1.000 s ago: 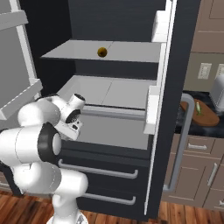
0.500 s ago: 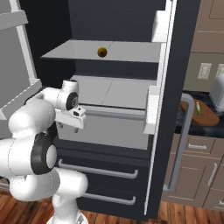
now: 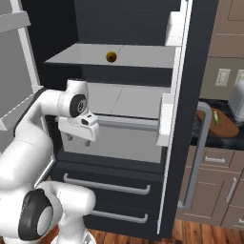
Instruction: Retrieve a lemon from the fridge and place it on the cutting board with the fish.
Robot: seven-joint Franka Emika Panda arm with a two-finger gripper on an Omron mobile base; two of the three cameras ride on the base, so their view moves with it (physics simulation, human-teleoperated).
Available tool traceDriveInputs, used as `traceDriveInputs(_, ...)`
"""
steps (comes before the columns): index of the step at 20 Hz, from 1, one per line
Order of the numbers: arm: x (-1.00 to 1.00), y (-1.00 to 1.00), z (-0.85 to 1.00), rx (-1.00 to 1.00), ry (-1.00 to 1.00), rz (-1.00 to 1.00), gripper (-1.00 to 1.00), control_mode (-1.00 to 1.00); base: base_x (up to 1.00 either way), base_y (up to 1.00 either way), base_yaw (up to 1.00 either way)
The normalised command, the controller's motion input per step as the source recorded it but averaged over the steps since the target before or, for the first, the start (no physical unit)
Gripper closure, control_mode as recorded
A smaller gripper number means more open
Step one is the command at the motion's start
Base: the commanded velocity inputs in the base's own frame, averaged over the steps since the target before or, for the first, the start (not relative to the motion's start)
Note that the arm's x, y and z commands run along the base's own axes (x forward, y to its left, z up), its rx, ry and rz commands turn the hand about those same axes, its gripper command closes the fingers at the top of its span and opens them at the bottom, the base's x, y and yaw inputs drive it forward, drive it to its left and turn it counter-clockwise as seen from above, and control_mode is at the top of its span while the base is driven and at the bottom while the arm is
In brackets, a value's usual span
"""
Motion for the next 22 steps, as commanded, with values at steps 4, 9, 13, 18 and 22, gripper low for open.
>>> traceDriveInputs(4,-0.82,-0.2,0.38,-0.12,-0.23,0.0,-1.0,-1.0,0.0,0.0,0.0)
traceDriveInputs(9,-0.55,-0.11,0.46,-0.13,-0.27,0.0,-1.0,-1.0,0.0,0.0,0.0)
traceDriveInputs(13,-0.15,-0.13,0.03,-0.06,-0.11,-0.02,-1.0,-1.0,0.0,0.0,0.0)
traceDriveInputs(18,0.0,-0.01,0.0,0.0,0.0,0.0,-1.0,-1.0,0.0,0.0,0.0)
traceDriveInputs(22,0.0,0.0,0.0,0.0,0.0,0.0,-1.0,-1.0,0.0,0.0,0.0)
